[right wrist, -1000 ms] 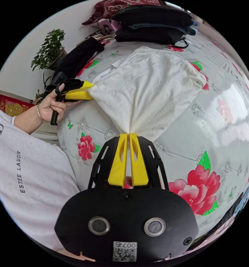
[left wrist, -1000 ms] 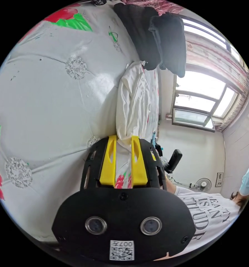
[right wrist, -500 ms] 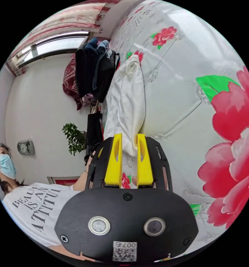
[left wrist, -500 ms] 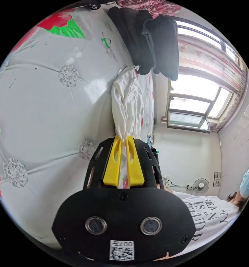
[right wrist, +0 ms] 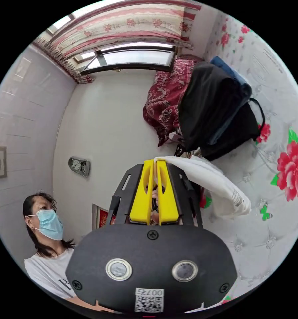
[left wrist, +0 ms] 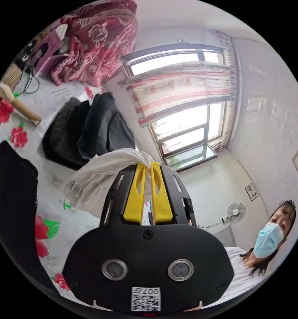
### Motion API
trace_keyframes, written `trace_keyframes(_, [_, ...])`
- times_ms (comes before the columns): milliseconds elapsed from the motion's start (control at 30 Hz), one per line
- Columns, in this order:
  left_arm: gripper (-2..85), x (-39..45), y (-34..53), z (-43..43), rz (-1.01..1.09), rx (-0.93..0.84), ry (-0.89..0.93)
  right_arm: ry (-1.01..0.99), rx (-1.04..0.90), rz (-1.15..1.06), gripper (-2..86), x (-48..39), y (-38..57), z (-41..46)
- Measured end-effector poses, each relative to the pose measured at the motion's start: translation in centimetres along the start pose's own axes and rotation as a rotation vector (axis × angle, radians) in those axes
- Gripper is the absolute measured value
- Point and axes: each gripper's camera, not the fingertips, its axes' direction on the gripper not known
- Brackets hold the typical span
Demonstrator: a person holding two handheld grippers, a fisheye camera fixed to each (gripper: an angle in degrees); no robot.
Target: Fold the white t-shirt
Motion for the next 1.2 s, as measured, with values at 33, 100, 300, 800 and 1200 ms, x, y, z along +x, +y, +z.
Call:
trace_keyframes(33, [-0.3, 1.0, -0.5, -1.0, 0.018, 0.020, 0.007, -0.026, -0.017, -0.042, -0.1, -1.9, -0.7, 2.2])
trace_keyframes(100, [-0.3, 4.6, -1.5, -5.1, 0.106, 0.076, -0.009, -0.067, -0.050, -0.109, -0.1, -4.4, -0.9, 5.7])
trace_keyframes(300, [0.4, 6.1, 4.6, -16.3, 0.162, 0.147, -0.306, -0.100, -0.231, -0.115, 0.0, -4.8, 5.9, 18.7])
trace_keyframes(800, [8.3, -4.6, 41.7, -7.6, -0.141, -0.084, -0.997, 0.726, -0.884, -0.044, 0.5, 7.1, 33.7, 15.2])
trace_keyframes(1200, [6.1, 0.0, 47.5, 25.5, 0.471, -0.682, -0.944, 1.330, -0.933, -0.206, -0.1, 4.7, 44.2, 5.8])
